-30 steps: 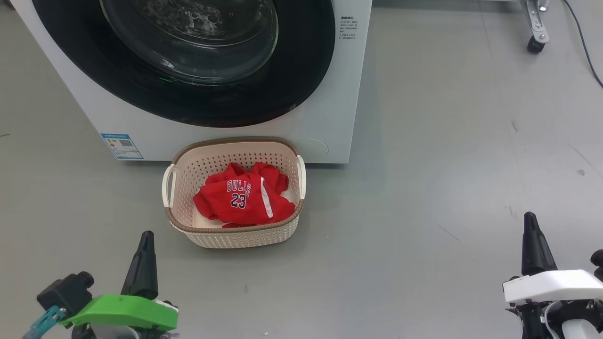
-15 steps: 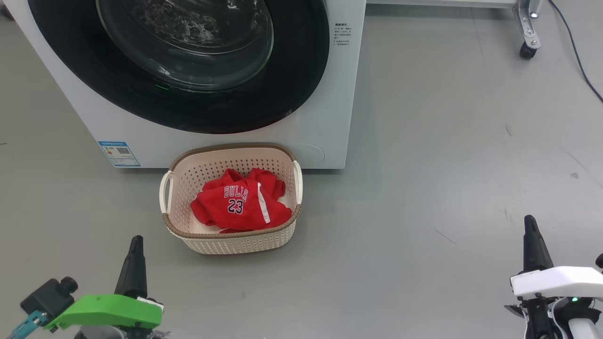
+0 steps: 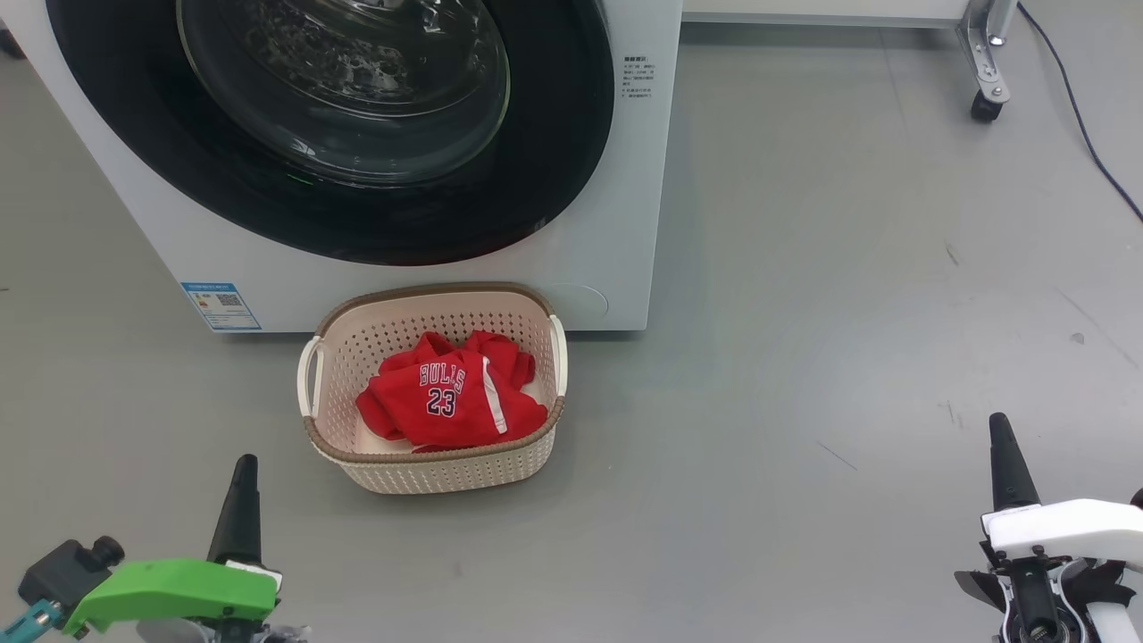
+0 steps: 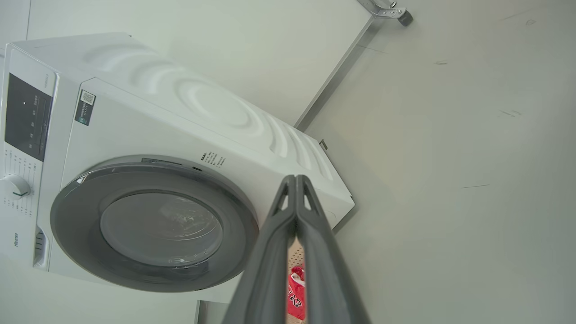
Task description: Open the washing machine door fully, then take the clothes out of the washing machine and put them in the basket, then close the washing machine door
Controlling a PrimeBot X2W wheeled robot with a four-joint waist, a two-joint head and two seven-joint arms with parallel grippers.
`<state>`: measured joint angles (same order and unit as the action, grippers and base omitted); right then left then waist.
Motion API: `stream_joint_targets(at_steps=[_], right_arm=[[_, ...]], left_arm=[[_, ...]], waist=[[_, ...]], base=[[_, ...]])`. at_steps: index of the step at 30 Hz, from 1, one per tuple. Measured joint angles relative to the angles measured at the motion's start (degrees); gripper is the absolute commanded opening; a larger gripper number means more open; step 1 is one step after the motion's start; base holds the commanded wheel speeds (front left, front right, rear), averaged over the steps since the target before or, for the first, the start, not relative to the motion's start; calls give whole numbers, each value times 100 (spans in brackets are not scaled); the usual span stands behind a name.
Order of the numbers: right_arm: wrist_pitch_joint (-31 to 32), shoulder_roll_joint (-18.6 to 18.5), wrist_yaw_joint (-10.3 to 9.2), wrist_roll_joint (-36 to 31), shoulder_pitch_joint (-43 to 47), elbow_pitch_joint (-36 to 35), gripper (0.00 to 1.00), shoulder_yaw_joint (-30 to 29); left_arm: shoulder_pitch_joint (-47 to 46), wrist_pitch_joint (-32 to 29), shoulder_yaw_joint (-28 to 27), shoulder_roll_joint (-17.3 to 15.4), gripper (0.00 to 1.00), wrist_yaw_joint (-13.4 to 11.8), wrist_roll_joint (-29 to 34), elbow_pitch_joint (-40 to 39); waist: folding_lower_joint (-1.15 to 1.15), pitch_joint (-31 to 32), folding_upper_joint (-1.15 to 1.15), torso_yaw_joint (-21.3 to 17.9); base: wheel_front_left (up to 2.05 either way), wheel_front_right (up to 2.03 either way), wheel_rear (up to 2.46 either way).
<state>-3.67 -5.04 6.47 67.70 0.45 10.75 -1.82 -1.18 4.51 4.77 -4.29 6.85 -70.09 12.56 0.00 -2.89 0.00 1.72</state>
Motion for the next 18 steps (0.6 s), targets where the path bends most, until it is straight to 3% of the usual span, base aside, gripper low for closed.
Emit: stream_joint_targets(at_steps=[18], right_arm=[[314,0,2,1362,-150,230,0,-76]], left_arm=[[-37,-305,-152,-54,0,1,-1270,102]], waist=[[0,134,0,-85]], base=[[0,0,0]])
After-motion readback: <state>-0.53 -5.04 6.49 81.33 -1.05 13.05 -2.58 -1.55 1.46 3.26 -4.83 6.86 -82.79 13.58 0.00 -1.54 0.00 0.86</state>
